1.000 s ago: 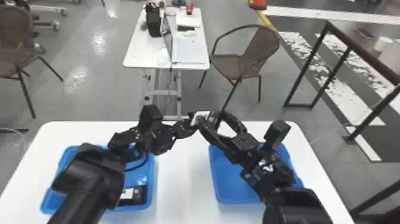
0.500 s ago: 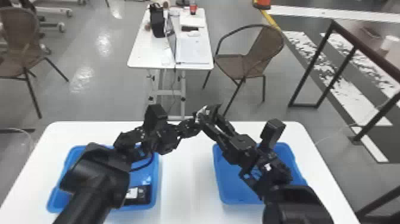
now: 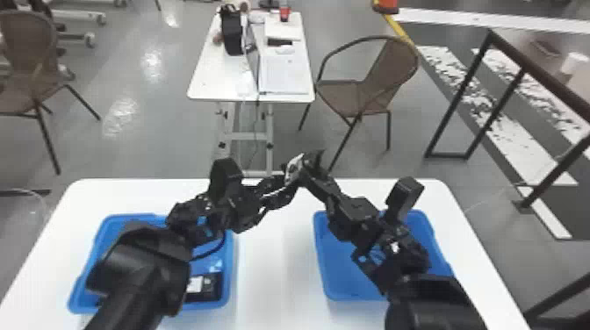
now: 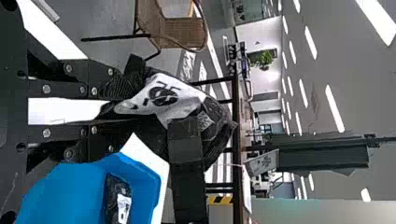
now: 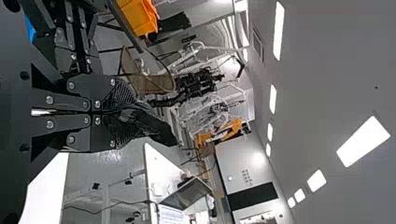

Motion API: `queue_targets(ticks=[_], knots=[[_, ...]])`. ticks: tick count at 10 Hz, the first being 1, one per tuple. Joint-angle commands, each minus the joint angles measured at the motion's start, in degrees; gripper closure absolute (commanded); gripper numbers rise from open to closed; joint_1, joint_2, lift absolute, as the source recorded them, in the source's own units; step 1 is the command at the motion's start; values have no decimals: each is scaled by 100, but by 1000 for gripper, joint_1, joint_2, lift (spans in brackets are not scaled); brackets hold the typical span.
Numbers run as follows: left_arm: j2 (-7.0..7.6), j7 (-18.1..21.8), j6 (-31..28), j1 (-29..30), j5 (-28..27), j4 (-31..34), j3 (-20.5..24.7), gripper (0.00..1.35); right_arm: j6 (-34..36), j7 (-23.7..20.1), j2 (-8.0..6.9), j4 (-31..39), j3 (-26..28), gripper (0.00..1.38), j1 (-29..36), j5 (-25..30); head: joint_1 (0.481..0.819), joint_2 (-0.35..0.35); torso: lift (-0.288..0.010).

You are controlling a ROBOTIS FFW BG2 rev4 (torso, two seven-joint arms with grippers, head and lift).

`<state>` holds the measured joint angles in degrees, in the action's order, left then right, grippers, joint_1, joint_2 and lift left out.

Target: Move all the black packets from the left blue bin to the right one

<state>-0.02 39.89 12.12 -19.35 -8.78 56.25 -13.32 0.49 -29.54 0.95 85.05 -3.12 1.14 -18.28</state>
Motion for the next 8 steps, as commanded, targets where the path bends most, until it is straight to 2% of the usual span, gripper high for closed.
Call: queue_targets(ticks=[1, 2, 3, 5, 6, 8], knots=[[-13, -34, 9, 142, 184, 0, 145, 558, -58, 18, 2, -23, 101, 1282, 0, -36, 695, -116, 0], [-13, -34, 18, 212, 334, 9, 224, 326, -84, 71, 2, -50, 259, 1282, -9, -27, 695, -114, 0], [-13, -34, 18, 300, 536, 52, 277, 211, -101, 88, 2, -120, 496, 1282, -26, 17, 695, -118, 0], [125, -43, -114, 854, 870, 764, 708, 156, -101, 80, 28, -472, 1006, 1282, -88, 131, 695, -146, 0], [125, -69, -193, 1179, 1037, 1177, 1051, 150, -101, 80, 98, -753, 1252, 1282, -88, 105, 695, -149, 0], [116, -227, -254, 1750, 1344, 1960, 1639, -1, -66, 80, 353, -1421, 1410, 1282, -193, -27, 695, -150, 0]])
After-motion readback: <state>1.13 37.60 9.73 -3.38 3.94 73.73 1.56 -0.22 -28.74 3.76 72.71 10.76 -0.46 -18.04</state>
